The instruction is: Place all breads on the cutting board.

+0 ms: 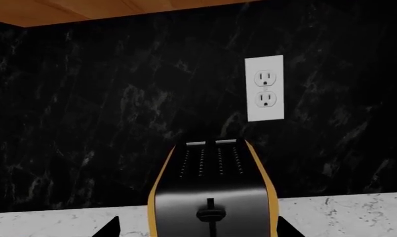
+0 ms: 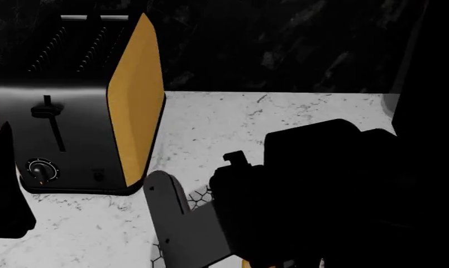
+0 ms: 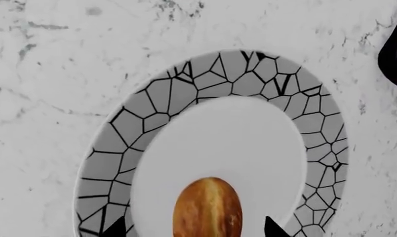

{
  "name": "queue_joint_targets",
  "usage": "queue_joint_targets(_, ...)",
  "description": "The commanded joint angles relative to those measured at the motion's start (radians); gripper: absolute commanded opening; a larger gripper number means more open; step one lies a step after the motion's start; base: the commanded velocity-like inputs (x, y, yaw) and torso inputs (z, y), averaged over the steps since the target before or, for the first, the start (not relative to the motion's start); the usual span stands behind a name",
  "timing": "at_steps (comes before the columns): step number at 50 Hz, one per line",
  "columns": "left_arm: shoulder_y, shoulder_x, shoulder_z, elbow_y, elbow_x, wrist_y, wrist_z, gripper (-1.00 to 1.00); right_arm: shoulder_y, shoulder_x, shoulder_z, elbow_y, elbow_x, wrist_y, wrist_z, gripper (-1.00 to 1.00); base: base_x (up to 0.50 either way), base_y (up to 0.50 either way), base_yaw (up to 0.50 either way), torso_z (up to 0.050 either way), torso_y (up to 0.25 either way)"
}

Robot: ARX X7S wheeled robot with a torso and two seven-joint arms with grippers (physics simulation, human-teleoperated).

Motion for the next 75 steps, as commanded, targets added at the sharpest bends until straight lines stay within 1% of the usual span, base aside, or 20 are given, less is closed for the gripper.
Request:
queue_joint_targets(1,-0.001,0.001,0.004,-0.001,0.003,0.001,-0.001,1.00,-0.015,0.029,0.000,0.002,0.002,0.001,0.016,1.00,0.00,0.00,0.00,0.000,0.000)
queue_joint_targets(11,-0.002,0.007,0.010,-0.005,0.011,0.001,0.002,1.00,-0.024,0.041,-0.015,0.066,-0.039,-0.044,0.023,1.00,0.00,0.00,0.00,0.000,0.000)
queue_joint_targets(17,0.007,0.009,0.016,-0.009,0.023,-0.003,0.008,1.00,-0.054,0.029,-0.036,0.169,-0.084,-0.111,0.031,1.00,0.00,0.00,0.00,0.000,0.000)
queue_joint_targets(22,0.010,0.009,0.017,-0.013,0.029,-0.002,0.013,1.00,-0.072,0.026,-0.047,0.212,-0.100,-0.136,0.034,1.00,0.00,0.00,0.00,0.000,0.000)
queue_joint_targets(30,0.021,0.005,0.013,-0.011,0.039,0.003,0.020,1.00,-0.078,0.025,-0.072,0.236,-0.132,-0.149,0.037,1.00,0.00,0.00,0.00,0.000,0.000)
queue_joint_targets(42,0.026,0.009,0.021,-0.016,0.048,0.002,0.023,1.00,-0.106,-0.003,-0.032,0.292,-0.112,-0.188,0.062,1.00,0.00,0.00,0.00,0.000,0.000)
queue_joint_targets(57,0.020,0.009,0.026,-0.017,0.042,0.002,0.015,1.00,-0.129,0.012,-0.012,0.220,-0.056,-0.168,0.059,1.00,0.00,0.00,0.00,0.000,0.000)
queue_joint_targets(75,0.043,0.015,0.032,-0.021,0.075,0.006,0.033,1.00,-0.166,0.000,-0.040,0.252,-0.059,-0.157,0.054,1.00,0.00,0.00,0.00,0.000,0.000)
